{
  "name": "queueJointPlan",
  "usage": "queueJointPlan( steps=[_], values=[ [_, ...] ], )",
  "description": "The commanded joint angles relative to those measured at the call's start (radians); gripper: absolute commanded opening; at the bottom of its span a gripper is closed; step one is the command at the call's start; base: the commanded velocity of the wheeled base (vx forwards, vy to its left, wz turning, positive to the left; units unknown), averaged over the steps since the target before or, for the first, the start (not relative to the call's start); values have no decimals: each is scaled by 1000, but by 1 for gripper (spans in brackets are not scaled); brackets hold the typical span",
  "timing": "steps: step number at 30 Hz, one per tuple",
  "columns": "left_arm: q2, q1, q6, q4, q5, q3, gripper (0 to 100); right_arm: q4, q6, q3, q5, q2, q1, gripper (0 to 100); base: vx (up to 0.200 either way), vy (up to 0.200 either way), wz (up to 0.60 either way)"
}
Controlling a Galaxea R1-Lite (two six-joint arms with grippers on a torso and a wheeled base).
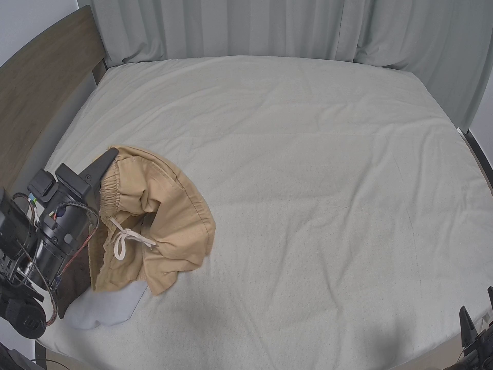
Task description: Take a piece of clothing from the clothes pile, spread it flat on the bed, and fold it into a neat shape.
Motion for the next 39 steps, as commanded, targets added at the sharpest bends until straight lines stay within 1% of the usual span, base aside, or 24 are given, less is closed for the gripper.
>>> queueJointPlan(
  steps=[1,4,6,7,9,13,20,22,24,25,26,27,28,29,30,31,32,36,37,39],
  values=[
    [-71,-59,-4,1,31,-28,0,0,0,18,0,-16,0,100,0,0,0],
    [-103,-89,-2,13,47,-42,0,0,0,18,0,-16,0,100,0,0,0],
    [-141,-119,-4,47,50,-56,0,0,3,18,0,-16,0,100,0,0,0],
    [-144,-120,-4,51,50,-56,0,0,3,18,0,-16,0,100,0,0,0],
    [-195,-146,-4,116,50,-77,0,0,3,18,0,-16,0,100,0,0,0],
    [-226,-149,-2,178,45,-82,0,0,3,18,0,-16,0,100,0,0,0],
    [-209,-149,5,229,41,-57,0,0,3,18,0,-16,0,100,0,0,0],
    [-173,-160,42,263,38,-37,0,0,3,18,0,-16,0,100,0,0,0],
    [-135,-198,105,267,38,-16,0,0,3,18,0,-16,0,100,0,0,0],
    [-135,-198,105,267,38,-16,0,0,3,18,0,-16,0,100,0,0,0],
    [-100,-238,154,267,39,-10,0,0,3,18,0,-16,0,100,0,0,0],
    [-92,-246,162,267,39,-11,0,0,3,18,0,-16,0,100,0,0,0],
    [-54,-298,186,263,39,-19,0,0,3,18,0,-16,0,100,0,0,0],
    [-31,-332,194,263,42,-25,0,0,3,18,0,-16,0,100,0,0,0],
    [-12,-359,199,261,44,-33,0,0,3,18,0,-16,0,100,0,0,0],
    [-8,-364,199,261,44,-34,0,0,3,18,0,-16,0,100,0,0,0],
    [40,-416,203,261,39,-56,0,0,3,18,0,-16,0,100,0,0,0],
    [130,-525,205,258,28,-83,0,0,3,18,0,-16,0,100,0,0,0],
    [159,-566,203,258,15,-110,0,0,3,18,0,-16,0,100,0,0,0],
    [193,-608,199,258,-16,-165,0,0,3,18,0,-16,0,100,0,0,0]
  ],
)
